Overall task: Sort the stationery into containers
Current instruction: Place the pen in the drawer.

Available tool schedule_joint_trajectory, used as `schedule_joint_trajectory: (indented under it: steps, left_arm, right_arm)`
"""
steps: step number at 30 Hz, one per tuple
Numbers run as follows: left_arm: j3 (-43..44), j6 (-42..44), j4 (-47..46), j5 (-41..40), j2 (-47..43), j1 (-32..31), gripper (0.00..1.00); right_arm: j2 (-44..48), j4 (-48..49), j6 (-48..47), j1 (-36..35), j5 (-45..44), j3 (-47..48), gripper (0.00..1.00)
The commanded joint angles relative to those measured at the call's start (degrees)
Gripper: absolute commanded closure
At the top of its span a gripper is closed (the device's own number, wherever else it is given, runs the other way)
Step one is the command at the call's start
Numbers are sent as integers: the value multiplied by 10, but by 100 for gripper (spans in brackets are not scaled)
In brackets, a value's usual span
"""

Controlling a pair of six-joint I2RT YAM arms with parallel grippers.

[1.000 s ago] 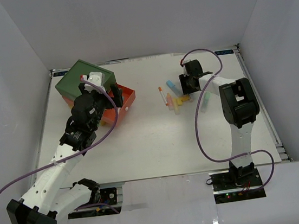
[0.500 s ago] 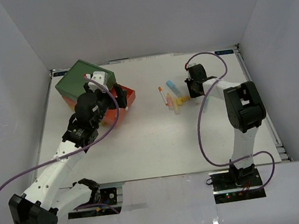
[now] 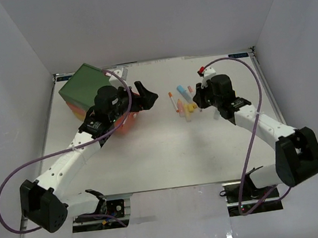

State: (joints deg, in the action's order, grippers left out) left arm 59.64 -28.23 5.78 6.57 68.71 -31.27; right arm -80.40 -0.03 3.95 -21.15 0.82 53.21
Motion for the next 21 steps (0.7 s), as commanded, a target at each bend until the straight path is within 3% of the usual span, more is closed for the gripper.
schedule_joint_trajectory:
  steps: [1,6,14,18,21]
  left_arm:
    - [31,-52,-16,12,30,-46,2]
    - [56,-66,-35,-80,78,-105,2]
    - [72,-77,-46,-167,136,-150,5]
    - [78,-80,-46,-175,153,-153,11]
    - [84,-79,-46,-169,163,-155,25]
  right_arm:
    - [60,129,51,-25,115,-57,87]
    - [112,255,99,-79,142,-133,87]
    - [138,344,162,-112,169,-173,87]
    - [140,368,177,-116,175,-187,87]
    - [141,382,184,-119,177,-195,86]
